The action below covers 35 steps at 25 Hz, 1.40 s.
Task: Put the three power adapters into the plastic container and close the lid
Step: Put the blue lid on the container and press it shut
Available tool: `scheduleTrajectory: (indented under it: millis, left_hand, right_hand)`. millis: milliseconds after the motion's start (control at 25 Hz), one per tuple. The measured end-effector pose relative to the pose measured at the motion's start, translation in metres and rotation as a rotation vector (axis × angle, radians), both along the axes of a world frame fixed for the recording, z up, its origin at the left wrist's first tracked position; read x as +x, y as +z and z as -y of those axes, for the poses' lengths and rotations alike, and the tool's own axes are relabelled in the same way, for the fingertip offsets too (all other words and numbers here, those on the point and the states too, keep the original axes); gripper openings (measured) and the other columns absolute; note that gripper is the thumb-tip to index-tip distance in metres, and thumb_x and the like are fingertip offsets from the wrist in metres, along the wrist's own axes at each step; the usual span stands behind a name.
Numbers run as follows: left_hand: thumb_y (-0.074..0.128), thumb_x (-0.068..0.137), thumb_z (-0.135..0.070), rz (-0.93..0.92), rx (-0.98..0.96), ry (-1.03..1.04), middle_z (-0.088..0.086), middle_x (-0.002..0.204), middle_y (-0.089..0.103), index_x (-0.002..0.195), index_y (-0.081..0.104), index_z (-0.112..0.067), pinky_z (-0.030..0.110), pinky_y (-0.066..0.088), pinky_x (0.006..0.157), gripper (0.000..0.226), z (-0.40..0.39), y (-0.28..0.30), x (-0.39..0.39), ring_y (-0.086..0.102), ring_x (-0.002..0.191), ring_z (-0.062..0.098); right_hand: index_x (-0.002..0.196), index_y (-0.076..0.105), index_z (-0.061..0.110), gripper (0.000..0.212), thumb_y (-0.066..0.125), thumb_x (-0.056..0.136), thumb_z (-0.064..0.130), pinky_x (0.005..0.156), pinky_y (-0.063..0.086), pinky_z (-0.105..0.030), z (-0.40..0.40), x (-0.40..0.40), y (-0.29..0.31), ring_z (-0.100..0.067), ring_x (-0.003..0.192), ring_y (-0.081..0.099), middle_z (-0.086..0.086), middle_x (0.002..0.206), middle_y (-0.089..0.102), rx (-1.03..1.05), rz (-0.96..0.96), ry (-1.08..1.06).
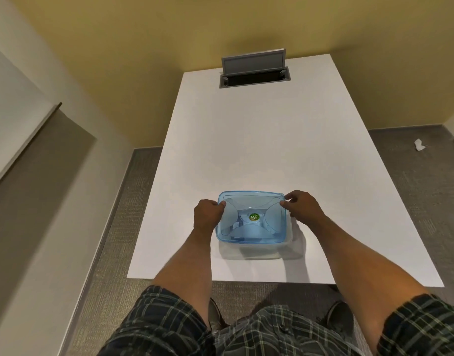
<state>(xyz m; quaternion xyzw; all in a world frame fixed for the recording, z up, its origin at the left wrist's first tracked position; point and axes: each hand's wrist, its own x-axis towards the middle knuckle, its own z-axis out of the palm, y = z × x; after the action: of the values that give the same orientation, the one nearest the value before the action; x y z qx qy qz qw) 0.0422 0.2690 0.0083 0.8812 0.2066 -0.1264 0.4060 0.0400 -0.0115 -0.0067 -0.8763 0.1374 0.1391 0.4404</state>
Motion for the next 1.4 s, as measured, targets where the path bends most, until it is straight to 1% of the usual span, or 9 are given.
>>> scheduleTrajectory:
  millis: [160,440,600,680,800,960,1160,1280,1400]
  left_hand:
    - [0.059,0.095,-0.036,-0.039,0.067,0.027,0.021,0.083,0.077,0.080,0.073,0.005,0.040,0.062,0.084,0.046,0.003,0.002,0.002,0.075,0.081,0.036]
    - [0.058,0.094,-0.039,-0.088,0.183,-0.004,0.007,0.070,0.063,0.060,0.055,-0.012,0.027,0.044,0.070,0.044,0.008,0.003,0.002,0.065,0.080,0.033]
    - [0.057,0.095,-0.042,-0.125,0.211,-0.034,0.016,0.102,0.075,0.092,0.071,-0.002,0.034,0.053,0.083,0.043,0.008,-0.003,0.006,0.071,0.099,0.036]
    - [0.057,0.095,-0.043,-0.156,0.226,-0.054,0.016,0.108,0.075,0.103,0.072,-0.001,0.038,0.057,0.091,0.045,0.007,-0.006,0.008,0.072,0.101,0.036]
    - [0.058,0.095,-0.043,-0.165,0.248,-0.099,0.017,0.108,0.075,0.104,0.072,-0.001,0.041,0.059,0.093,0.045,0.008,-0.008,0.009,0.073,0.101,0.037]
    - [0.057,0.095,-0.041,-0.114,0.299,-0.126,0.015,0.109,0.074,0.103,0.071,-0.002,0.036,0.054,0.088,0.042,0.011,-0.010,0.005,0.069,0.105,0.034]
    - [0.055,0.096,-0.043,-0.061,0.331,-0.175,0.009,0.111,0.073,0.106,0.072,-0.010,0.034,0.050,0.087,0.038,0.013,-0.009,0.004,0.067,0.107,0.031]
    - [0.056,0.096,-0.044,-0.060,0.341,-0.197,0.008,0.110,0.073,0.106,0.071,-0.010,0.035,0.052,0.087,0.039,0.012,-0.010,0.004,0.067,0.106,0.030]
    - [0.057,0.095,-0.045,-0.059,0.342,-0.225,0.008,0.109,0.073,0.105,0.072,-0.009,0.034,0.052,0.084,0.040,0.011,-0.010,0.005,0.067,0.103,0.030]
  right_hand:
    - [0.111,0.070,0.008,0.033,0.074,0.085,0.027,0.076,0.042,-0.029,-0.001,0.000,0.000,-0.021,0.091,0.060,-0.008,0.105,0.066,-0.042,0.075,0.000]
    - [0.098,0.069,0.009,0.021,0.072,0.085,0.025,0.074,0.042,-0.028,-0.004,0.002,-0.002,-0.024,0.090,0.064,-0.002,0.092,0.067,-0.043,0.036,-0.056]
    - [0.090,0.069,0.009,0.015,0.071,0.084,0.023,0.074,0.044,-0.030,-0.005,0.004,-0.001,-0.024,0.086,0.064,-0.001,0.086,0.068,-0.043,0.026,-0.067]
    - [0.091,0.069,0.009,0.018,0.071,0.085,0.026,0.078,0.048,-0.033,-0.006,0.005,0.000,-0.023,0.087,0.064,-0.002,0.090,0.070,-0.035,0.043,-0.090]
    - [0.093,0.068,0.011,0.020,0.071,0.085,0.029,0.084,0.054,-0.040,-0.005,0.005,-0.001,-0.024,0.088,0.067,-0.004,0.092,0.072,0.013,0.051,-0.127]
    - [0.095,0.066,0.011,0.024,0.069,0.087,0.033,0.083,0.057,-0.045,-0.001,0.004,-0.006,-0.029,0.086,0.070,-0.007,0.089,0.073,0.030,0.042,-0.130]
    - [0.104,0.064,0.015,0.024,0.063,0.092,0.036,0.074,0.045,-0.031,-0.007,0.001,-0.009,-0.026,0.089,0.066,-0.003,0.093,0.070,-0.032,0.051,-0.136]
    - [0.106,0.064,0.014,0.025,0.059,0.093,0.036,0.076,0.047,-0.033,-0.009,-0.001,-0.011,-0.026,0.092,0.064,-0.003,0.094,0.069,-0.071,0.060,-0.127]
    - [0.097,0.064,0.012,0.023,0.060,0.093,0.035,0.074,0.041,-0.031,-0.008,-0.003,-0.012,-0.024,0.091,0.060,-0.006,0.099,0.066,-0.117,0.063,-0.127]
